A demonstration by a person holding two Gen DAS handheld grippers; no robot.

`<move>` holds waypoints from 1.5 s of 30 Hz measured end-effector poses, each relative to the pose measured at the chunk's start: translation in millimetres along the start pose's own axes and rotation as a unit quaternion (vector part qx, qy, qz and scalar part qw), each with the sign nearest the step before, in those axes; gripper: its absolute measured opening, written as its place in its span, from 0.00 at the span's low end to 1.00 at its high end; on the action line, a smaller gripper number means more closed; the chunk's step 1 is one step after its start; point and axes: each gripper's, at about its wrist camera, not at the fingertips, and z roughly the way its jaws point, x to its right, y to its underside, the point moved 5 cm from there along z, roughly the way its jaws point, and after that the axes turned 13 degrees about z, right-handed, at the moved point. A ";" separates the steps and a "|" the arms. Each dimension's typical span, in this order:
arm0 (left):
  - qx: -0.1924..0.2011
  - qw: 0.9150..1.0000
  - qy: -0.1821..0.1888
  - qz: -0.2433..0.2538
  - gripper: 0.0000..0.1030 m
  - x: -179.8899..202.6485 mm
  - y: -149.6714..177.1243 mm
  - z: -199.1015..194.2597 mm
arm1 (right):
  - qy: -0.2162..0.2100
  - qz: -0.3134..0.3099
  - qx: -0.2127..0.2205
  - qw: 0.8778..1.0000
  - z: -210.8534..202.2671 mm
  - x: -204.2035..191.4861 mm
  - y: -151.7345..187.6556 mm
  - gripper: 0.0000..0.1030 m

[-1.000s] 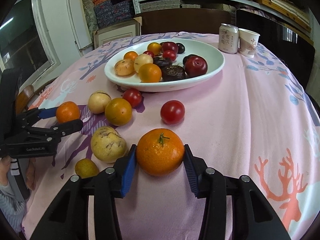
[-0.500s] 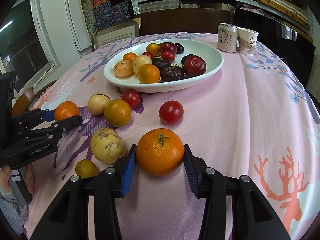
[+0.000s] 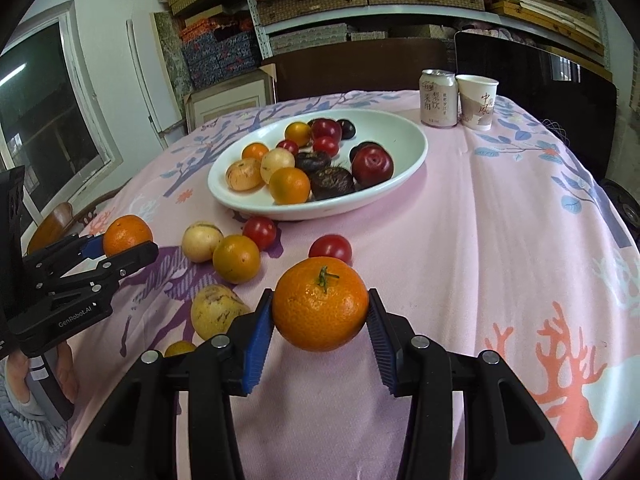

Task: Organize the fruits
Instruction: 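Carry both fruits onto the white plate and open both grippers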

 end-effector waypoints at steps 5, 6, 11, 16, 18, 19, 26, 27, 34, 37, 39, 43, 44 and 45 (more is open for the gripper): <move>0.007 1.000 0.003 -0.007 0.46 -6.3 -17.5 2.1 | -0.008 0.019 0.019 1.000 -9.5 5.1 -14.5 0.45; 0.010 1.000 0.003 -0.007 0.46 -7.0 -22.5 2.8 | -0.011 0.025 0.021 0.999 -10.7 6.3 -19.0 0.45; 0.027 1.000 0.008 -0.010 0.46 -9.7 -56.0 7.5 | -0.015 0.040 0.028 0.999 -10.9 7.4 -48.9 0.45; 0.035 0.999 0.020 -0.016 0.46 -7.8 -87.0 24.6 | -0.019 0.040 0.037 0.998 -3.8 -1.3 -80.7 0.45; 0.035 0.999 0.023 -0.016 0.46 -4.6 -96.8 35.3 | -0.014 0.037 0.040 0.998 4.9 -6.3 -94.5 0.45; 0.034 0.999 0.026 -0.016 0.46 -3.2 -100.6 40.7 | -0.012 0.035 0.040 0.998 9.9 -8.6 -101.2 0.45; 0.019 0.999 0.034 -0.010 0.46 6.8 -114.6 86.4 | -0.010 0.044 0.037 0.998 48.4 -12.6 -128.5 0.45; 0.016 0.999 0.035 -0.010 0.46 6.5 -115.1 91.9 | -0.009 0.045 0.037 0.998 53.7 -12.2 -130.7 0.45; 0.004 0.999 0.041 -0.011 0.46 4.6 -115.9 119.3 | -0.001 0.042 0.025 0.999 78.6 -8.7 -132.6 0.45; 0.005 0.999 0.034 -0.005 0.49 6.0 -116.1 121.5 | -0.001 0.050 0.023 0.998 83.2 -2.0 -131.2 0.46; 0.009 1.000 0.029 -0.003 0.65 6.1 -116.8 119.8 | -0.002 0.055 0.026 0.998 82.2 0.0 -132.5 0.57; 0.023 1.000 0.008 0.007 0.81 6.5 -120.1 111.2 | -0.002 0.055 0.034 0.998 77.3 1.3 -134.2 0.61; 0.025 1.000 0.005 0.010 0.83 7.5 -120.7 109.6 | -0.001 0.054 0.034 0.998 76.7 1.1 -133.9 0.61; 0.026 1.000 0.003 0.012 0.87 8.3 -121.0 108.0 | -0.001 0.054 0.033 0.998 76.5 1.2 -133.6 0.61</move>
